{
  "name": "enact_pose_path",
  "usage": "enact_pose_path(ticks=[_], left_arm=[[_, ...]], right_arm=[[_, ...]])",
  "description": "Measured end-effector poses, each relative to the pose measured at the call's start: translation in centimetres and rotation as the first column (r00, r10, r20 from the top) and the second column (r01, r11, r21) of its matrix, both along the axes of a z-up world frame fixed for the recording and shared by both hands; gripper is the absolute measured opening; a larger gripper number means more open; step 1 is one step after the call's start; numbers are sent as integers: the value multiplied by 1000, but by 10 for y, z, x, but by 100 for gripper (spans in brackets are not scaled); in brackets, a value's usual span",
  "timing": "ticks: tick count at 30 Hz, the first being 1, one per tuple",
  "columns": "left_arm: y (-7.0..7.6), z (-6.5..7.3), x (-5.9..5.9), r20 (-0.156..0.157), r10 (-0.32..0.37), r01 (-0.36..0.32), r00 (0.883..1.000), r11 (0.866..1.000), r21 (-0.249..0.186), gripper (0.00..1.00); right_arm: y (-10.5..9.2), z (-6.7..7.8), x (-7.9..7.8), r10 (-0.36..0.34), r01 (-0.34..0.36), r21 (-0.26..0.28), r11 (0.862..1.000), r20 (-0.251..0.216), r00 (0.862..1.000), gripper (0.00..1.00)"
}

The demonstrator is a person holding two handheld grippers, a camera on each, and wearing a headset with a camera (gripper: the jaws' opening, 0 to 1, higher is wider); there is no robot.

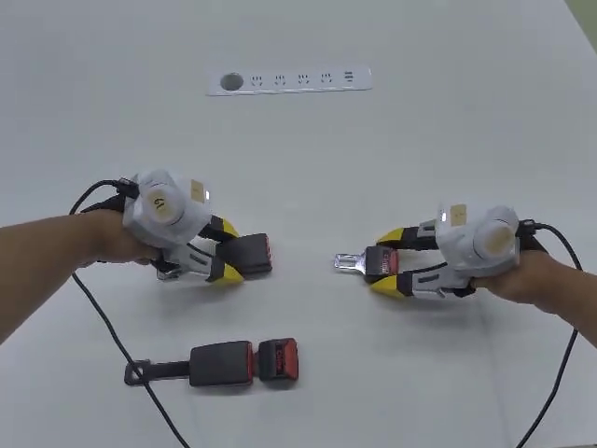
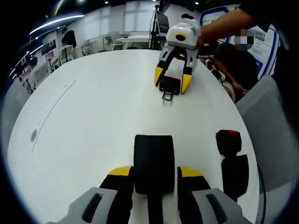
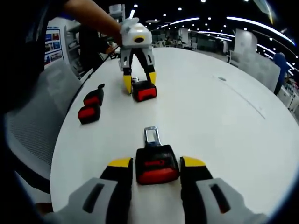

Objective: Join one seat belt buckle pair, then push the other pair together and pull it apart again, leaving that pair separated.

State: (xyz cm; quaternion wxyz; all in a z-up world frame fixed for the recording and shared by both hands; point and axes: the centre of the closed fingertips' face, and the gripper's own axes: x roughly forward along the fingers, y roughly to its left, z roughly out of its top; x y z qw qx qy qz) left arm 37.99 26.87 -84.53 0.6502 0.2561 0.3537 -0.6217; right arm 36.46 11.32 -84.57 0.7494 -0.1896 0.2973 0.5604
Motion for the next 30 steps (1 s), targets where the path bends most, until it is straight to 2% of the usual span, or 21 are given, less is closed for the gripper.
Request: enact_pose_path(ticks=[4, 5, 7, 8, 9, 10, 12, 14, 16, 18, 19, 21, 22, 24, 27, 28, 29, 30], left_arm=[[1, 10, 4, 1, 81, -81, 997, 996, -27, 54], [1, 15, 7, 9, 123, -122, 992, 991, -52, 58], [6, 22, 10, 15, 189, -187, 982, 980, -72, 64], [9, 24, 9, 20, 197, -195, 980, 978, -75, 68], [14, 26, 8, 8, 244, -242, 970, 967, -76, 70], [15, 27, 7, 6, 259, -258, 966, 963, -76, 72], [24, 31, 8, 12, 325, -323, 946, 943, -86, 76], [30, 38, 6, 18, 378, -374, 925, 920, -121, 81], [37, 44, 5, 18, 436, -429, 900, 892, -139, 83], [44, 54, 0, 4, 503, -494, 865, 851, -180, 86], [47, 56, -3, 3, 517, -507, 856, 841, -186, 86], [54, 62, -9, 2, 560, -547, 829, 811, -206, 87], [58, 66, -12, -3, 586, -572, 810, 790, -223, 88], [62, 70, -17, -11, 610, -595, 792, 767, -240, 89], [71, 77, -23, -22, 650, -629, 760, 726, -278, 91], [74, 80, -28, -31, 662, -642, 749, 713, -282, 92], [76, 81, -30, -30, 670, -649, 742, 706, -283, 93], [81, 84, -35, -29, 683, -660, 730, 693, -291, 95]], right_arm=[[0, 11, 11, -59, 58, 18, 998, 45, 997, 53], [0, 14, 14, -96, 94, 34, 995, 46, 994, 57], [-1, 19, 17, -137, 135, 50, 990, 50, 989, 62], [-3, 16, 17, -147, 145, 49, 988, 53, 988, 64], [-4, 17, 17, -168, 165, 52, 985, 59, 984, 67], [-3, 18, 18, -187, 183, 58, 981, 64, 980, 70], [-1, 22, 16, -211, 206, 68, 976, 79, 974, 77], [-2, 24, 17, -250, 244, 72, 967, 89, 964, 78], [-3, 30, 19, -302, 293, 89, 952, 109, 947, 80], [-4, 36, 19, -366, 353, 124, 927, 111, 924, 84], [-4, 38, 18, -392, 376, 138, 916, 113, 913, 85], [-4, 42, 16, -413, 395, 148, 907, 121, 903, 87], [-2, 44, 13, -425, 407, 151, 901, 123, 897, 88], [-1, 48, 8, -447, 428, 154, 891, 131, 885, 91], [3, 55, -1, -475, 451, 174, 875, 138, 869, 93], [5, 57, -3, -482, 458, 175, 872, 137, 865, 93], [5, 59, -5, -490, 465, 179, 867, 139, 860, 93], [7, 62, -9, -504, 477, 191, 858, 137, 853, 94]])
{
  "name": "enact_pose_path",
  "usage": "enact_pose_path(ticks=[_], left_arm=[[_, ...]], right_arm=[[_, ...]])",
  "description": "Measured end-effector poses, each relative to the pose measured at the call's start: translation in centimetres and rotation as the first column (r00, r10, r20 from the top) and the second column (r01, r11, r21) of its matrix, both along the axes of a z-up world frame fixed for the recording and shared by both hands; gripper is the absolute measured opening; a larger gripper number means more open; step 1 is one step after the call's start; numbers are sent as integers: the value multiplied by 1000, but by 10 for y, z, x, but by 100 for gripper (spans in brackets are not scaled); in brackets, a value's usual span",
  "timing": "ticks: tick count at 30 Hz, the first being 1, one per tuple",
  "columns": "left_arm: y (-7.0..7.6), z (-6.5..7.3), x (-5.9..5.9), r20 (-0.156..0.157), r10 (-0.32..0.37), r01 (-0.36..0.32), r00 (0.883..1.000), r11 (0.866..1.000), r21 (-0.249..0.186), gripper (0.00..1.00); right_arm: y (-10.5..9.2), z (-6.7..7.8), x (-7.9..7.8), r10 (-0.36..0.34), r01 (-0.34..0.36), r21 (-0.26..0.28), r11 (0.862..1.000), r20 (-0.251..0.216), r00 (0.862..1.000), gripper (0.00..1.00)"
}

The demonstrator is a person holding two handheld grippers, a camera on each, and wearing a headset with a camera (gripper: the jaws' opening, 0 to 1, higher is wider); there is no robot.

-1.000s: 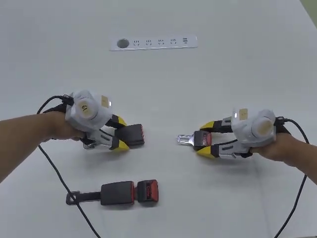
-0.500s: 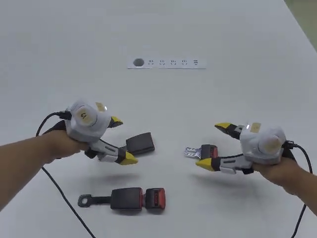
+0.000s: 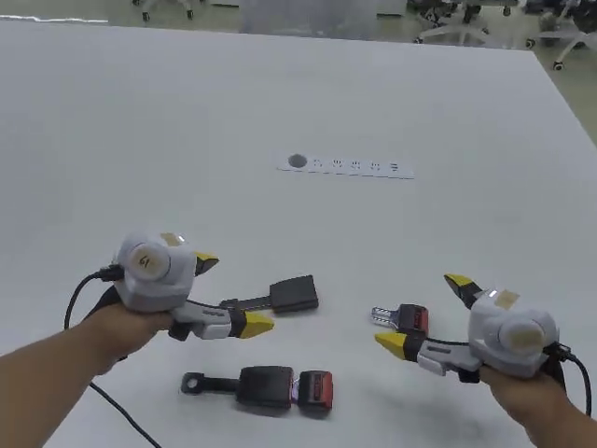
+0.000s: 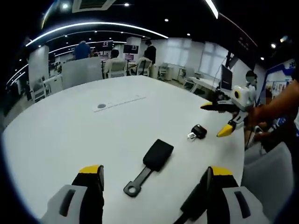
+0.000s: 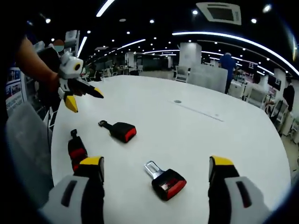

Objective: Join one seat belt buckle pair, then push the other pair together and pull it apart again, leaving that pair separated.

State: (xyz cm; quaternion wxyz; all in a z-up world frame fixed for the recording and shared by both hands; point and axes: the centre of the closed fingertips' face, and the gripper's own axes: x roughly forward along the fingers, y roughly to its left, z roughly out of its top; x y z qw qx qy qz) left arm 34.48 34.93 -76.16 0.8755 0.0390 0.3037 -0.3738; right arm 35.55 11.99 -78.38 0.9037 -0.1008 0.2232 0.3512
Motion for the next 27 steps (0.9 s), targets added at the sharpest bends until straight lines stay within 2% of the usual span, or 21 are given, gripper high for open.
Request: enact_pose_path(ticks=[3, 8, 10, 13, 17, 19, 23, 27], left_arm=[[7, 5, -12, 3, 35, -35, 999, 999, -26, 97], [26, 11, -30, 33, 80, -78, 996, 995, -59, 99], [31, 12, -37, 43, 87, -84, 995, 994, -64, 99], [40, 13, -47, 41, 101, -98, 994, 992, -80, 100], [48, 22, -62, 68, 108, -102, 992, 991, -92, 100], [54, 27, -66, 74, 124, -115, 989, 987, -115, 100], [64, 31, -72, 84, 148, -136, 985, 982, -132, 100], [69, 45, -78, 121, 160, -140, 980, 978, -157, 100]], right_arm=[[4, 5, -11, -20, 20, 19, 1000, 3, 1000, 95], [12, 16, -30, -42, 41, 41, 998, 30, 999, 97], [14, 19, -37, -50, 48, 45, 998, 36, 998, 98], [17, 22, -47, -62, 60, 50, 997, 41, 997, 99], [19, 29, -58, -74, 71, 66, 995, 56, 996, 99], [19, 31, -63, -75, 71, 67, 995, 64, 995, 99], [20, 34, -75, -57, 53, 54, 997, 74, 996, 100], [17, 38, -81, -60, 56, 52, 997, 80, 995, 100]])
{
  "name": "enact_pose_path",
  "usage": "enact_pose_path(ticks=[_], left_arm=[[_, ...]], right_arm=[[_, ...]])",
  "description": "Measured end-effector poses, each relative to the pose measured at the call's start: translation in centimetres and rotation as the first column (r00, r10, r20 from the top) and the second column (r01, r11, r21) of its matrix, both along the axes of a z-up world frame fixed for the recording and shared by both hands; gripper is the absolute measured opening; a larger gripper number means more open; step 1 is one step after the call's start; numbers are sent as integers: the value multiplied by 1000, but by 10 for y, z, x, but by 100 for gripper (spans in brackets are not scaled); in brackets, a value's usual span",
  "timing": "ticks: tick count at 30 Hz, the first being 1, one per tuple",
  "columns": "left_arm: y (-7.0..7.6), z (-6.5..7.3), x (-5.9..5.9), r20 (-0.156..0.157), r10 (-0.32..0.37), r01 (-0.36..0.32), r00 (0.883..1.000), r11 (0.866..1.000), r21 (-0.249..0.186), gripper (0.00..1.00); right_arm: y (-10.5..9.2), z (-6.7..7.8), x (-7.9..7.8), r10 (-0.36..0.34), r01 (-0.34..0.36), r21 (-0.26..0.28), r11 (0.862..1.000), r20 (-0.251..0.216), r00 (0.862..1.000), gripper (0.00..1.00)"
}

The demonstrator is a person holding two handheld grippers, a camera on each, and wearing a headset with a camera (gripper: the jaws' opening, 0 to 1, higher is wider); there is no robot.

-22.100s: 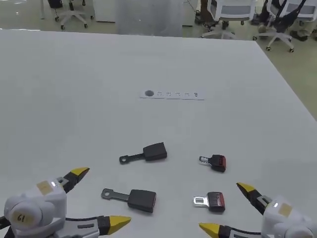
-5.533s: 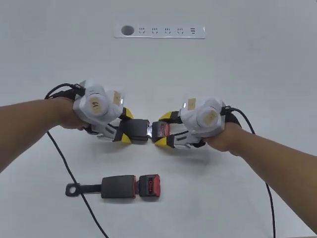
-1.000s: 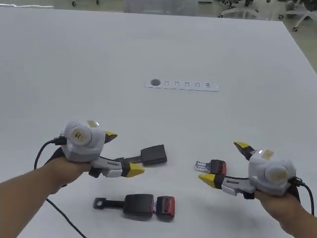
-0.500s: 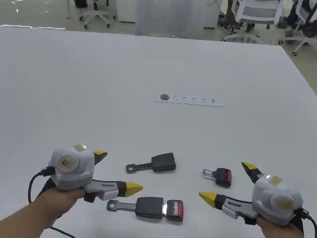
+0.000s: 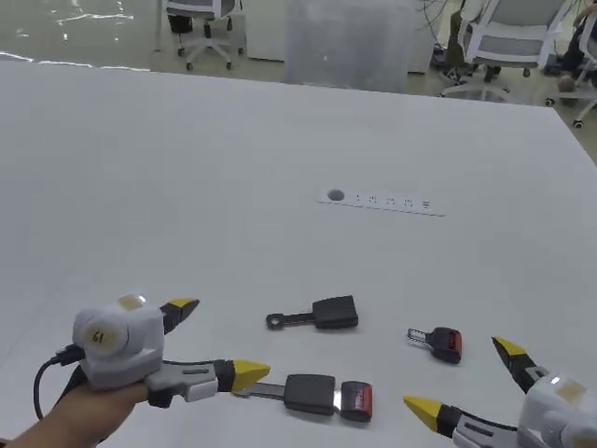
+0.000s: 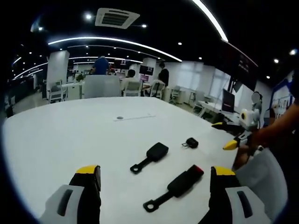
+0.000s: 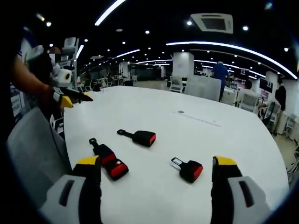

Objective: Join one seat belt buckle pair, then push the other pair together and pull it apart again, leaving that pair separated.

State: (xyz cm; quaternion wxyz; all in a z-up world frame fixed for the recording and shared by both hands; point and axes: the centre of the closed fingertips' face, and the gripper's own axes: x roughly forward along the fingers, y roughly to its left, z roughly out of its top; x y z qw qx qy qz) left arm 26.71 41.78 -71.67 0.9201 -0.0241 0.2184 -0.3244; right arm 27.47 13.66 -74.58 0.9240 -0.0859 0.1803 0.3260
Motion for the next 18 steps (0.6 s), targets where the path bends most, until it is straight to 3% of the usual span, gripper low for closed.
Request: enact_pose_path(ticks=[7, 11, 13, 15, 18], left_arm=[[6, 12, -11, 36, -10, 10, 999, 1000, 4, 100], [8, 15, -15, 44, -13, 13, 999, 1000, 4, 100], [10, 15, -17, 45, -10, 10, 999, 1000, 2, 100], [11, 14, -18, 43, -7, 8, 999, 1000, -1, 100], [12, 14, -21, 41, -7, 7, 999, 1000, 3, 100]], right_arm=[[-5, 4, -3, -11, 11, -3, 1000, 10, 1000, 100], [-4, 6, -7, -14, 14, -2, 1000, 11, 1000, 100], [-4, 10, -8, -35, 35, 30, 999, 9, 999, 100], [-3, 11, -9, -27, 26, 21, 999, 29, 999, 100], [-2, 8, -12, -22, 22, 12, 1000, 12, 1000, 100]])
